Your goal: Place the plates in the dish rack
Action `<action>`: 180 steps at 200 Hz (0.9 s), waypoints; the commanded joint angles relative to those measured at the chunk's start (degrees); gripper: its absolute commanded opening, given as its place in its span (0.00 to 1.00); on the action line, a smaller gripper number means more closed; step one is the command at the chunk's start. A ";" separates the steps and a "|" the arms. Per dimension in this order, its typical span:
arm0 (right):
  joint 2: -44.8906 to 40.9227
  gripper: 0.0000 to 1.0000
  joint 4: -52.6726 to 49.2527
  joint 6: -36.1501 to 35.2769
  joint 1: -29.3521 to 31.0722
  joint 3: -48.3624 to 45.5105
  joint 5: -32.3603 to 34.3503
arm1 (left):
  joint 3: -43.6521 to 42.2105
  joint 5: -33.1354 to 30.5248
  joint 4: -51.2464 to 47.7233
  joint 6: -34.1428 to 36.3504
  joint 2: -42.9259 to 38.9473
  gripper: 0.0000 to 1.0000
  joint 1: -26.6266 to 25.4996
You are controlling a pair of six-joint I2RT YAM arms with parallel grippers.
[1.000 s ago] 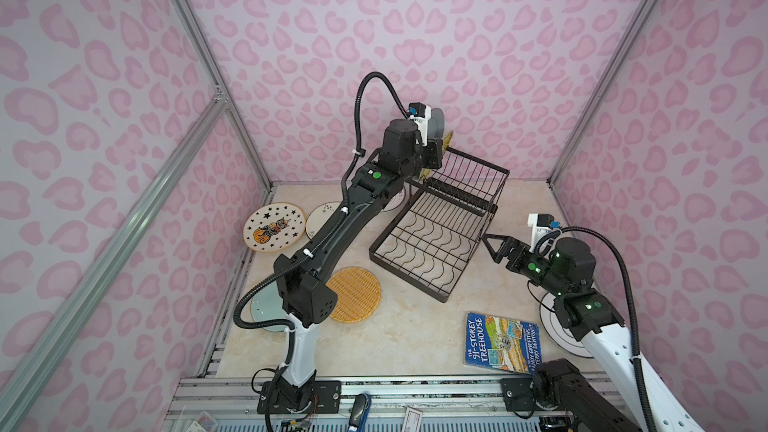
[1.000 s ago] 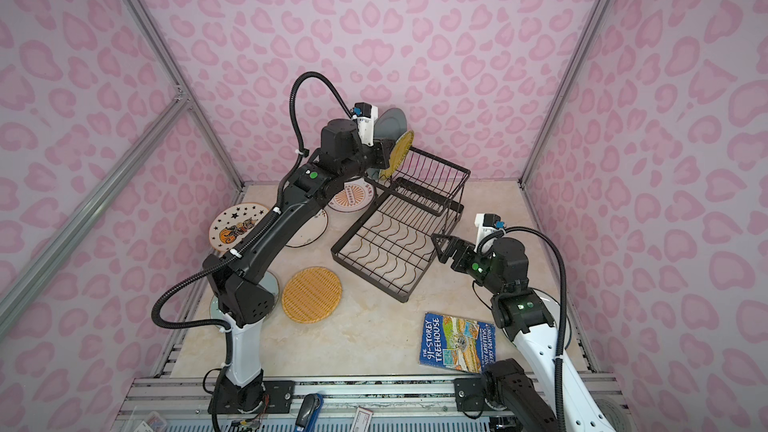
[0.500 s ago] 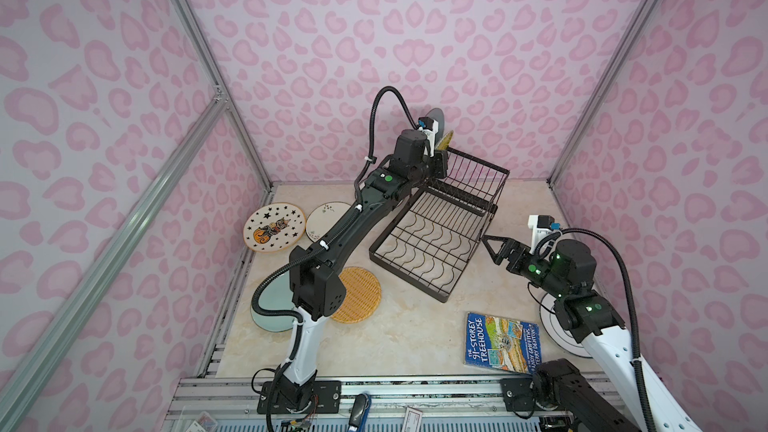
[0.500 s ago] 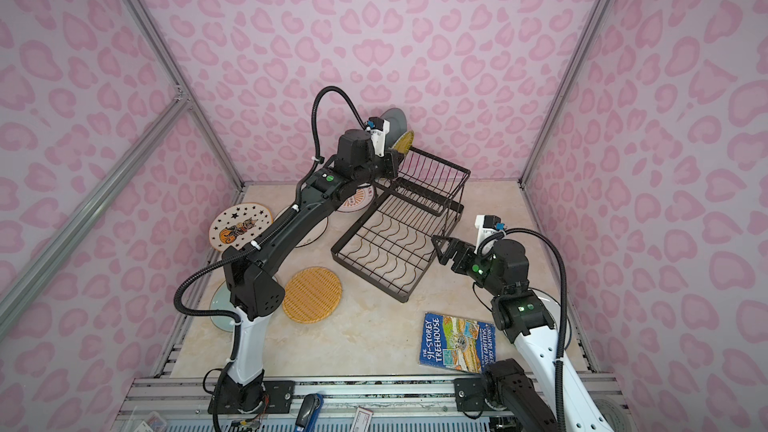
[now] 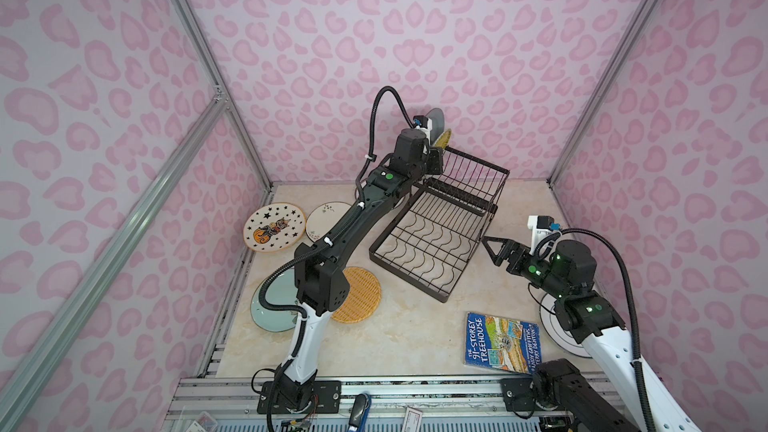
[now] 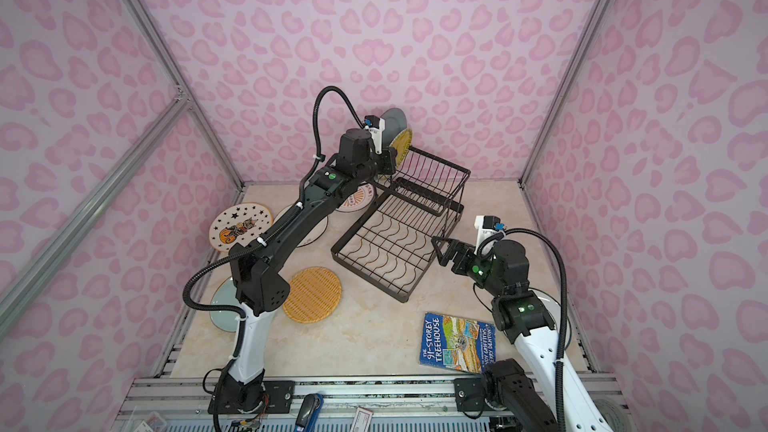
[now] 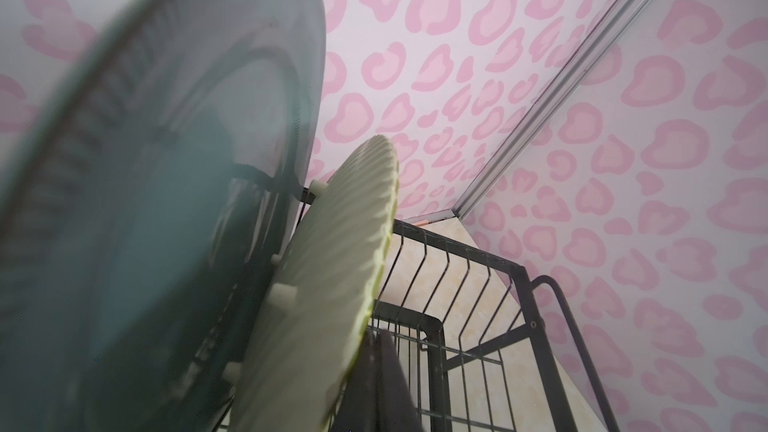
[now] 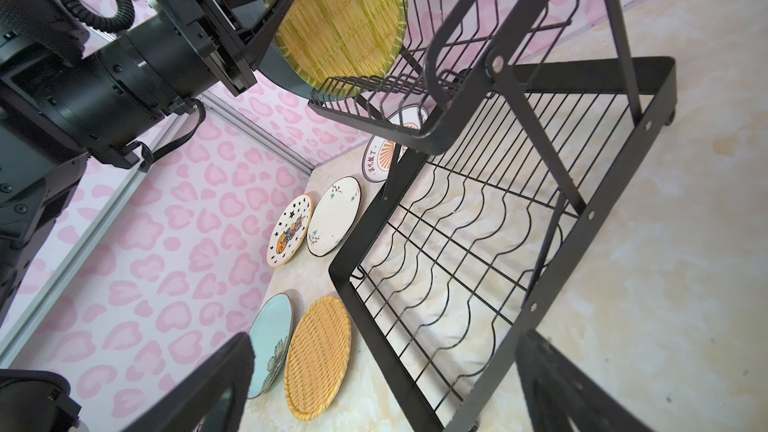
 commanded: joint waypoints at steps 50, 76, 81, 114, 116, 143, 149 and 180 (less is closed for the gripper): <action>0.90 0.98 1.35 -0.18 -0.08 -0.34 -0.90 | 1.04 -1.18 0.29 1.02 0.22 0.03 0.60; 0.76 0.98 1.31 -0.03 0.04 -0.33 -0.95 | 1.04 -1.68 0.21 1.28 -0.12 0.03 1.01; 0.73 0.98 1.35 0.09 0.04 -0.34 -0.95 | 1.04 -1.53 0.17 1.21 -0.12 0.03 1.11; 0.85 0.98 1.42 0.18 0.04 -0.37 -1.06 | 1.13 -0.21 0.42 1.02 -0.55 0.03 1.38; 0.87 0.98 1.40 0.20 0.01 -0.34 -1.04 | 1.13 -0.19 0.49 0.98 -0.56 0.03 1.34; 0.90 0.98 1.47 0.24 0.10 0.00 -0.96 | 1.15 0.41 0.46 0.93 -1.23 0.03 1.38; 0.98 0.98 1.55 0.24 0.06 -0.13 -1.02 | 1.13 0.65 0.42 1.02 -1.31 0.03 1.36; 1.08 0.98 1.83 0.50 0.05 -0.33 -1.04 | 1.13 3.11 0.44 1.02 -1.88 0.03 1.30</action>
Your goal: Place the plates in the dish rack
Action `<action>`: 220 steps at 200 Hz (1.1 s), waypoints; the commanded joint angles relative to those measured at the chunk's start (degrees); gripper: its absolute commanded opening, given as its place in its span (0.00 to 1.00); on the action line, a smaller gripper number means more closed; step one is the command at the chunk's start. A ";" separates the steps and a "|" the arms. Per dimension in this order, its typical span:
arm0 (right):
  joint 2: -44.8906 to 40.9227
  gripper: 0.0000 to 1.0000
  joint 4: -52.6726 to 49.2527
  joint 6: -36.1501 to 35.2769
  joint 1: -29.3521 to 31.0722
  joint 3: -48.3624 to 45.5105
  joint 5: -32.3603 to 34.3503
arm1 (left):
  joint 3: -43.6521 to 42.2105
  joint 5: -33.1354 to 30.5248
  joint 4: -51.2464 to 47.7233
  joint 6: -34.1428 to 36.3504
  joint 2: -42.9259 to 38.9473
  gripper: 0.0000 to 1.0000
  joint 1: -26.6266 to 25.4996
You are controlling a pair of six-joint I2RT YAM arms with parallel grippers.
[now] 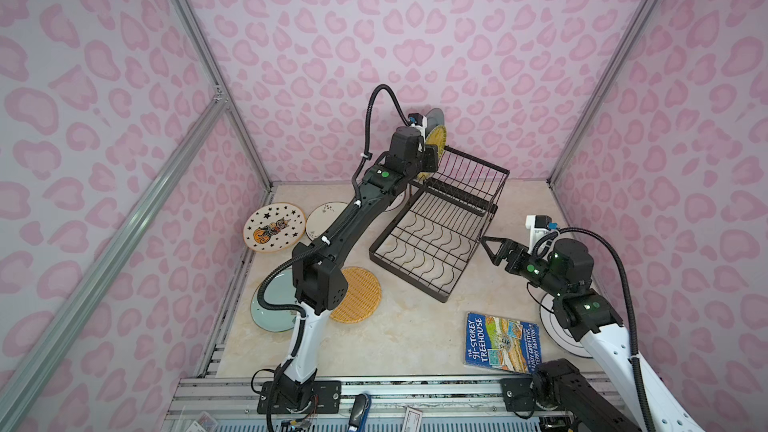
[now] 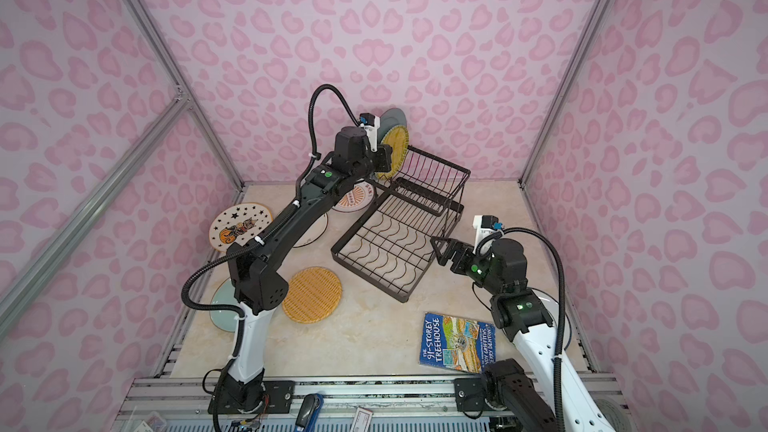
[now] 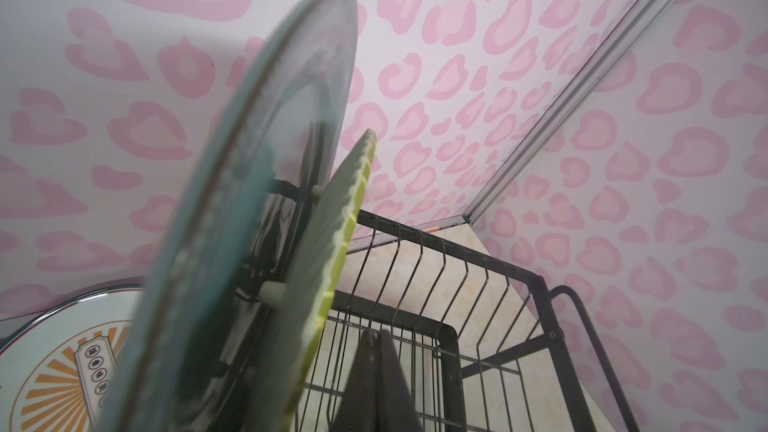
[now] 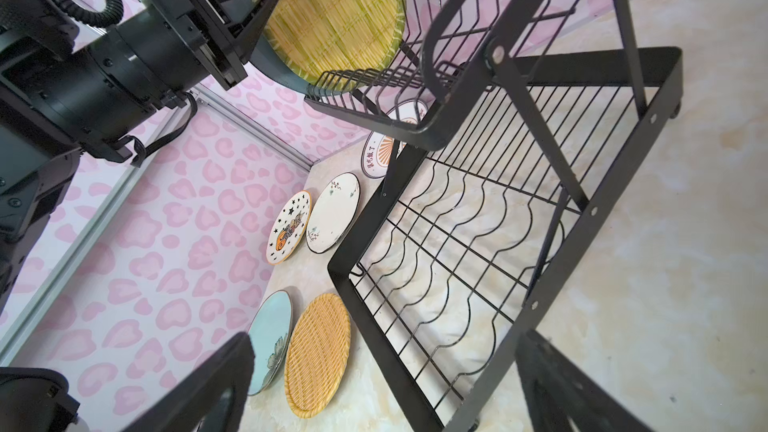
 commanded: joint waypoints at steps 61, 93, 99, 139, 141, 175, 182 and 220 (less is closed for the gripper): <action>0.63 0.98 0.77 -0.41 0.12 1.49 0.09 | 1.04 5.98 -0.48 2.01 -5.83 0.03 -1.57; 1.49 0.98 -0.22 -1.78 0.02 4.03 1.23 | -1.07 8.75 -1.58 3.00 -10.79 0.03 -2.68; 1.73 0.98 -0.30 -1.89 -0.08 4.44 1.52 | -2.07 9.88 -1.49 2.81 -12.06 0.03 -2.78; 2.72 0.98 -4.49 -3.52 -1.38 8.08 6.00 | -13.39 13.85 -0.83 2.10 -22.28 0.04 -3.68; 2.71 0.98 -4.83 -3.53 -1.56 8.13 6.15 | -14.14 13.82 -0.62 2.07 -22.96 0.05 -3.73; 0.40 0.98 -9.60 -2.62 -6.39 8.68 9.01 | -27.36 12.01 1.78 1.54 -33.78 0.11 -3.99; -0.33 0.98 -11.14 -2.38 -7.64 8.45 9.78 | -29.89 11.51 1.84 1.48 -35.58 0.13 -3.97; -4.55 0.98 -18.26 2.16 -16.42 2.89 13.42 | -45.17 8.50 4.38 0.66 -47.27 0.39 -3.76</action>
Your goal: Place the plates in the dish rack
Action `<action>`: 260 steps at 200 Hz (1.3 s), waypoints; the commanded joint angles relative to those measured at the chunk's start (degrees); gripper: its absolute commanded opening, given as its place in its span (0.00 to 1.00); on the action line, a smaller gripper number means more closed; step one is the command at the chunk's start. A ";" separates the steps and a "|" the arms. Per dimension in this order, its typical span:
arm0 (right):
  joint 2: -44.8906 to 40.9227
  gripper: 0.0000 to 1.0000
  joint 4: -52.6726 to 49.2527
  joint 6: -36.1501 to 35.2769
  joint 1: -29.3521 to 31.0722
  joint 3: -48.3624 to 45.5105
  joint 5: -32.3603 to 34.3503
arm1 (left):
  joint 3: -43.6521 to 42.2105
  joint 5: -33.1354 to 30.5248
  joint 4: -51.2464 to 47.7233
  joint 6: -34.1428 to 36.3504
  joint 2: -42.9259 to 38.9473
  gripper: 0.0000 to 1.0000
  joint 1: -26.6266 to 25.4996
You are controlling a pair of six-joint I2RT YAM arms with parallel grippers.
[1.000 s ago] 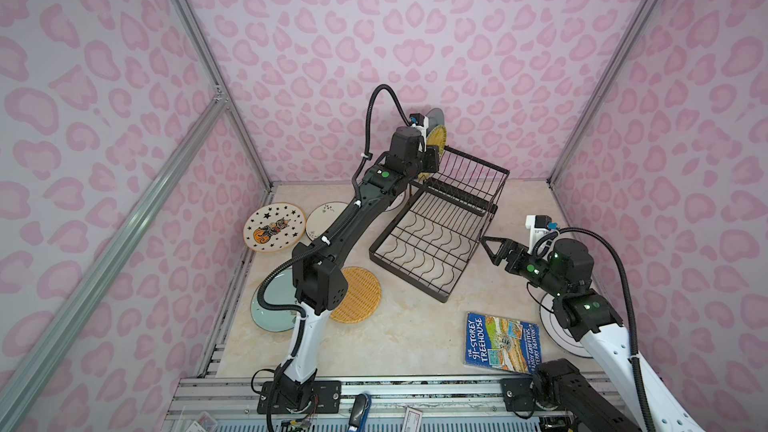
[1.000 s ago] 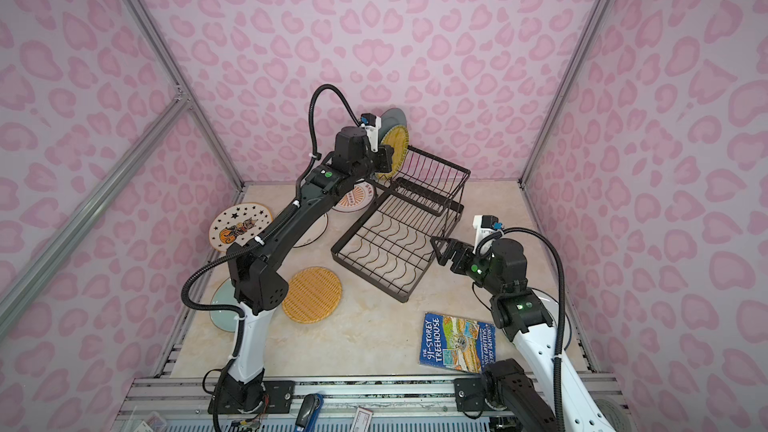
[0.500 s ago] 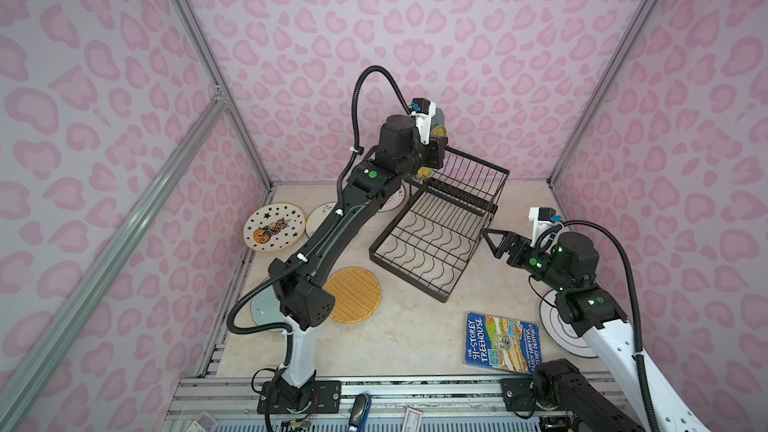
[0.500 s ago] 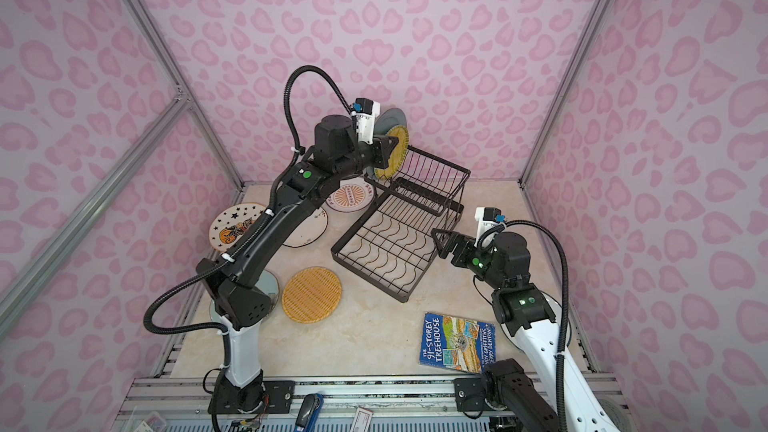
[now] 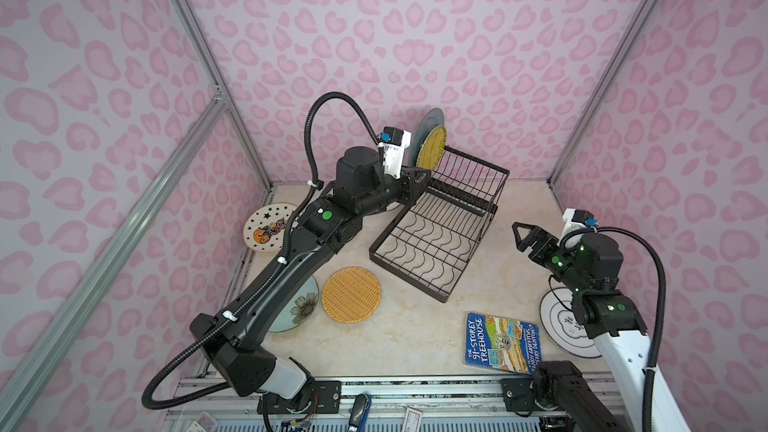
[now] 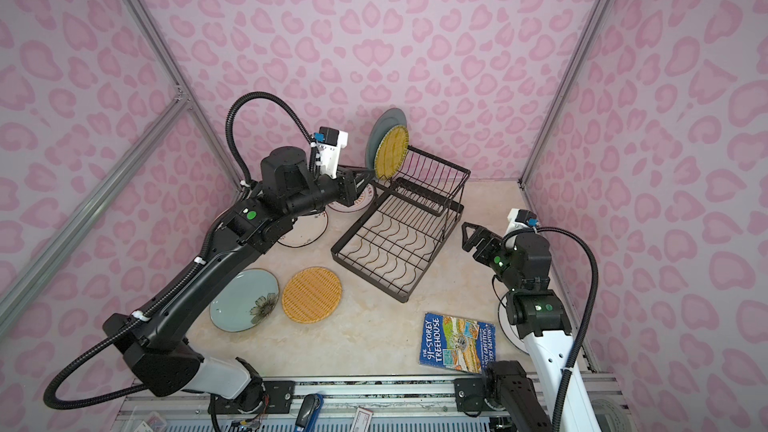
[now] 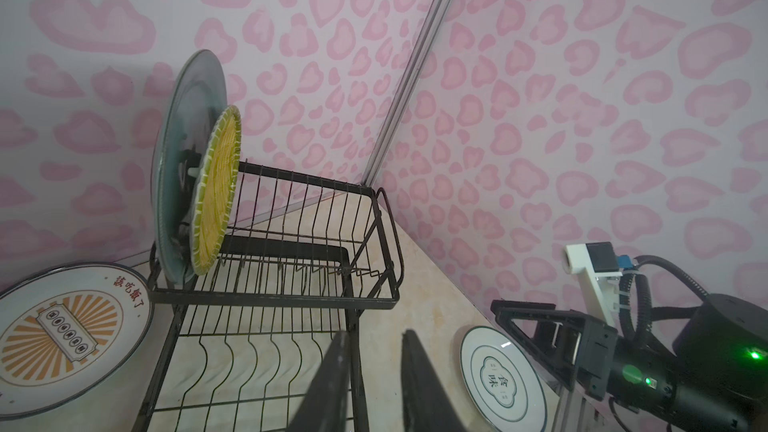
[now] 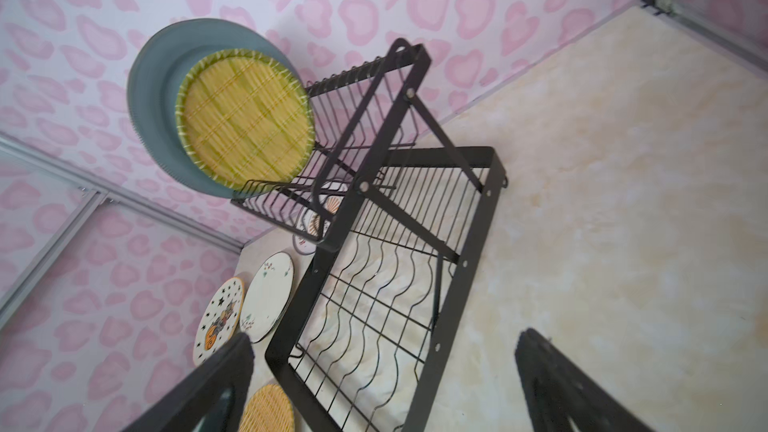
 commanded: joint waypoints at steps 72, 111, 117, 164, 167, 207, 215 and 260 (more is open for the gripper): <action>0.57 0.98 -16.80 12.37 -20.75 -12.83 21.52 | -23.35 -0.76 -0.97 -1.91 -18.30 0.86 2.92; 3.14 0.98 -18.43 14.07 -30.30 -15.37 23.79 | -26.44 1.01 -3.20 -0.14 -21.10 0.99 4.26; 3.28 0.98 -18.61 14.11 -31.44 -15.68 24.09 | -26.70 1.10 -3.37 0.07 -21.03 1.00 4.26; 3.84 0.98 -19.42 12.45 -39.88 -18.07 24.14 | -28.62 2.49 -2.49 -0.11 -20.32 0.98 4.21; 3.86 0.98 -19.47 12.26 -40.33 -18.18 24.33 | -28.71 2.47 -2.34 -0.05 -20.25 0.98 4.25; 4.84 0.98 -18.27 12.97 -42.85 -19.47 26.40 | -29.53 2.70 -1.97 -0.09 -19.92 0.98 4.22; 5.36 0.98 -17.54 13.58 -43.13 -20.10 25.94 | -29.53 2.97 -1.97 0.00 -19.96 0.98 4.26; 7.18 0.98 -12.58 14.05 -43.23 -23.19 23.60 | -29.67 2.74 -1.95 0.43 -20.05 0.98 4.26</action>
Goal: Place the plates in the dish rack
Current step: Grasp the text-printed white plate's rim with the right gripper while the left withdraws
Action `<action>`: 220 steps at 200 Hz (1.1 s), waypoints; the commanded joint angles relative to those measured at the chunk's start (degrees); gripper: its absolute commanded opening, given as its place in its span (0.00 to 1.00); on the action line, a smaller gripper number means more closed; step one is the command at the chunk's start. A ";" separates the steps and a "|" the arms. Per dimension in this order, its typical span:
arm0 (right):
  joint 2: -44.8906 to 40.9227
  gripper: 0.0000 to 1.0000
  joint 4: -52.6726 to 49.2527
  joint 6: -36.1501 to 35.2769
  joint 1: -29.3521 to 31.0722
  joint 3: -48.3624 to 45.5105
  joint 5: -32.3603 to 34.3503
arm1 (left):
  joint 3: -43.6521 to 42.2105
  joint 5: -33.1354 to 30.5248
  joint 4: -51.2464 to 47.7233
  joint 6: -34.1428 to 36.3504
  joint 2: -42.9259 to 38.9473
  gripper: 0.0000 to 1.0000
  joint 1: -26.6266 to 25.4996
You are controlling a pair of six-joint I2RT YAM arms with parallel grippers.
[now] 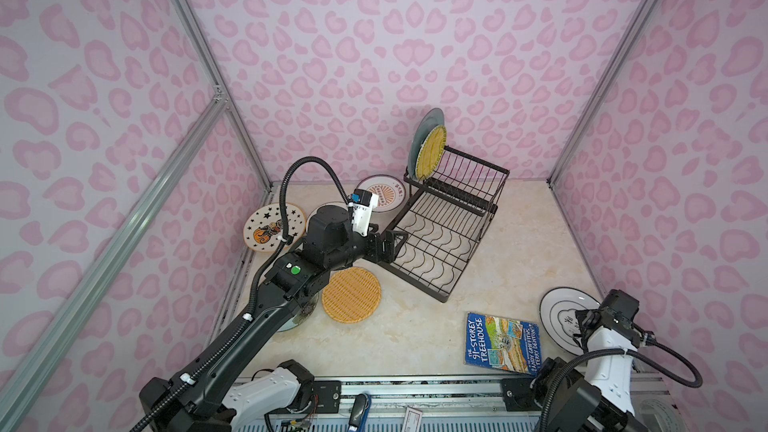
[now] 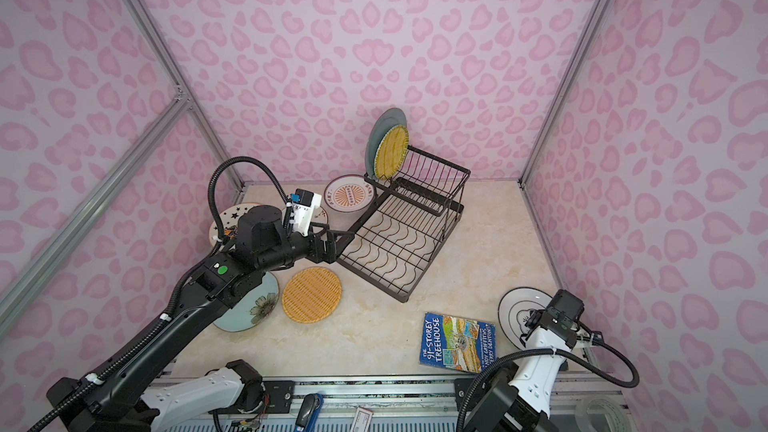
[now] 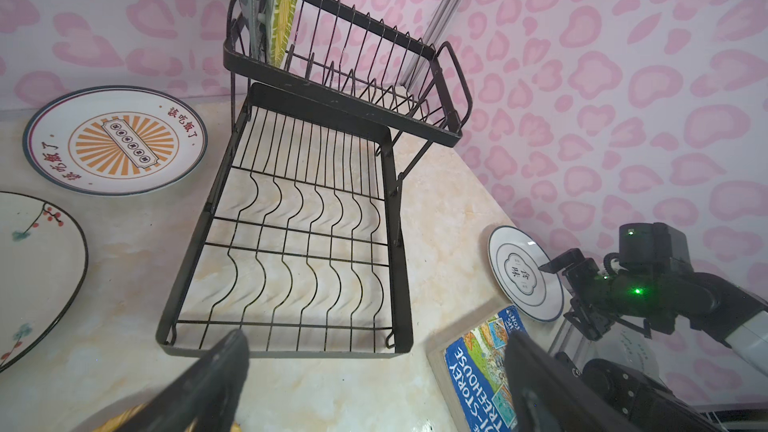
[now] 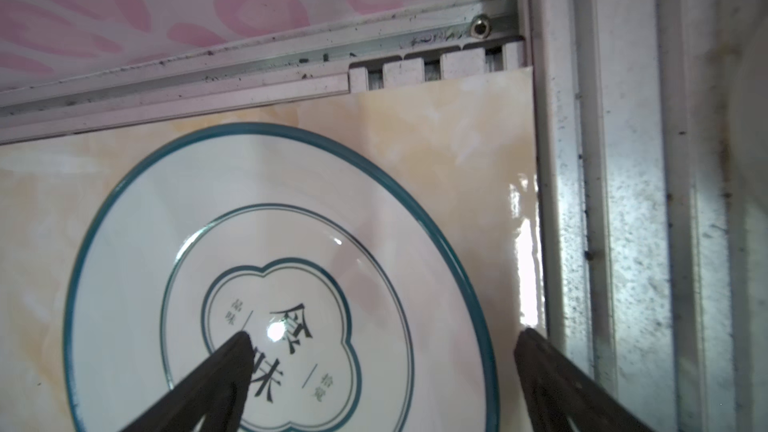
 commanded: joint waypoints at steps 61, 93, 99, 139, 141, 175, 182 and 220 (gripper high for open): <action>3.85 0.98 11.91 -2.70 2.10 -2.22 -8.91 | -0.80 0.24 2.24 1.07 0.16 0.98 0.16; 6.63 0.98 17.38 -1.86 8.28 -2.63 -11.34 | -0.88 0.02 2.24 1.13 0.19 0.98 0.22; 7.53 0.98 19.04 -1.77 9.53 -2.89 -11.98 | -0.77 -0.07 2.21 1.10 0.06 0.98 0.21; 15.59 0.95 26.92 -2.43 13.63 -2.63 -19.39 | -0.72 -0.73 1.80 1.24 -0.38 0.97 0.25; 16.02 0.95 27.09 -2.49 13.61 -2.57 -19.98 | -0.66 -0.73 1.76 1.25 -0.38 0.98 0.25; 20.66 0.90 32.95 -3.06 12.95 -3.90 -25.26 | -1.35 0.42 2.17 0.04 -0.73 0.98 0.26; 21.09 0.88 34.08 -3.06 12.51 -4.28 -25.99 | -1.68 0.88 2.36 -0.37 -0.89 0.98 0.25; 24.61 0.71 40.22 -2.56 8.84 -5.56 -31.02 | -3.85 1.61 3.93 -3.04 -2.05 0.98 0.40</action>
